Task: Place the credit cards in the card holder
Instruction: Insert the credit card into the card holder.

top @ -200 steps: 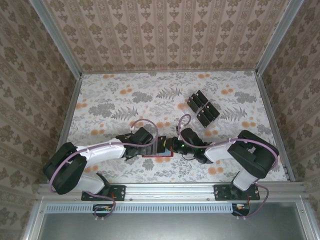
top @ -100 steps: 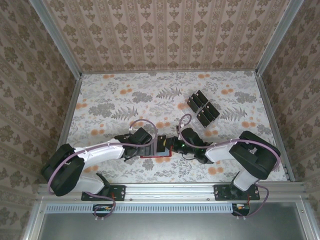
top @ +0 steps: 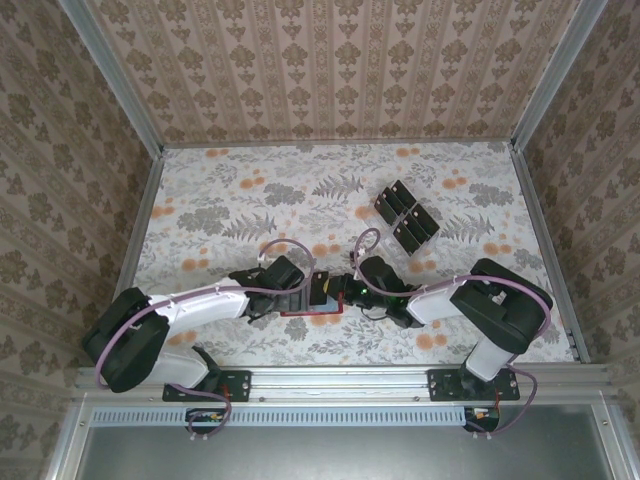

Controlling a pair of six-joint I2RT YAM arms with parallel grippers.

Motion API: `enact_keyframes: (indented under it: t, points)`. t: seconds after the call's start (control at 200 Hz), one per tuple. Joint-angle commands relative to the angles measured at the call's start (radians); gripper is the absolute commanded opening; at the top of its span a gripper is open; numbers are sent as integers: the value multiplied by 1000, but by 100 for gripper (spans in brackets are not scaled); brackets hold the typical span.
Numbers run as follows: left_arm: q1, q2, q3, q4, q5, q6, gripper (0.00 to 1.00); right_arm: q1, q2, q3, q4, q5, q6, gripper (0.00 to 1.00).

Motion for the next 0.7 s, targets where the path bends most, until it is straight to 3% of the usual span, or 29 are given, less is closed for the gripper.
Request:
enact_keyframes:
  t: [0.0,0.695]
  points:
    - [-3,5,-26,-33,-14,-14,100,9,5,25,29,-12,9,0]
    - [-3,4,-30,-33,-13,-16,100,21,65,28,78,-17,29,0]
